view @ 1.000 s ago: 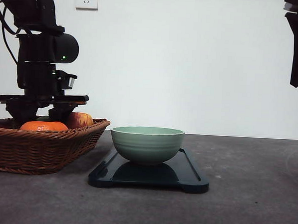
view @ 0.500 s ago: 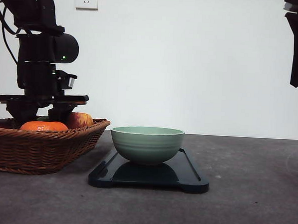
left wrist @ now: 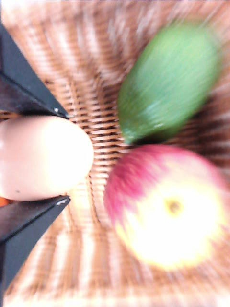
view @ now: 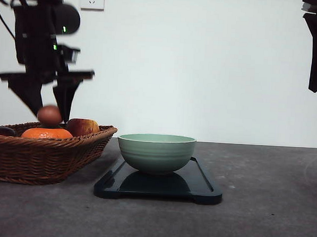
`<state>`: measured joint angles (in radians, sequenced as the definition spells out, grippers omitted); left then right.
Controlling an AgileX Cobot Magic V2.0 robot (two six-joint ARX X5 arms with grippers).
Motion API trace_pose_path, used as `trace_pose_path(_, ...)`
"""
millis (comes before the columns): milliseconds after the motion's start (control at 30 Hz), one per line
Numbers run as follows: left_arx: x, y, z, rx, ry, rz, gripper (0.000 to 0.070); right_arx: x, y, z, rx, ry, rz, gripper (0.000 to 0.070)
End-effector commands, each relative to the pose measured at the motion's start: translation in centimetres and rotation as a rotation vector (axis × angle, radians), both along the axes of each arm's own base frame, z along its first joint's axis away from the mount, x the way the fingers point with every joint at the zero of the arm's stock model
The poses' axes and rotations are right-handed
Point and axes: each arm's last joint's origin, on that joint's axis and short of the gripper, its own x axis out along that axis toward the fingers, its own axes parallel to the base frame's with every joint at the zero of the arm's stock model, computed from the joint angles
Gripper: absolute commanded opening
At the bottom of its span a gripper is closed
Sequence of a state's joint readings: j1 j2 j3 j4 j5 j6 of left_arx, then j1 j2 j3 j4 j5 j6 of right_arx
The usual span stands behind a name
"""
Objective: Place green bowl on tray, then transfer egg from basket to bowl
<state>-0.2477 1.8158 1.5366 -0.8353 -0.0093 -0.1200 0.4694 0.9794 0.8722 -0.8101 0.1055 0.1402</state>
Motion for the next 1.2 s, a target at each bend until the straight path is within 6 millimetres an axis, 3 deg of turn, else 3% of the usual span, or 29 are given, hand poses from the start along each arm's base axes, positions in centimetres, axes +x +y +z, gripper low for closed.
trace_pose_path(0, -0.2, -0.5, 1.4, -0.016, -0.042, -0.015, 0.0257, 0.1, 0.1, 0.2, 0.014, -0.008, -0.010, 0.0281)
trace_pose_path(233, -2.2, -2.7, 4.1, -0.040, -0.109, -0.094, 0.0257, 0.2, 0.2, 0.3, 0.023, -0.024, -0.010, 0.0281)
trace_pose_path(567, -4.1, -8.6, 5.9, -0.088, -0.204, -0.258, 0.0257, 0.2, 0.2, 0.3, 0.023, -0.024, -0.009, 0.0281)
trace_pose_path(900, -5.1, -11.9, 5.9, -0.134, -0.253, -0.329, 0.0257, 0.3, 0.2, 0.3, 0.020, -0.027, -0.003, 0.0281)
trace_pose_path(1167, -4.4, -13.6, 3.9, -0.134, -0.230, -0.346, 0.0257, 0.3, 0.2, 0.3, 0.020, -0.027, -0.003, 0.0281)
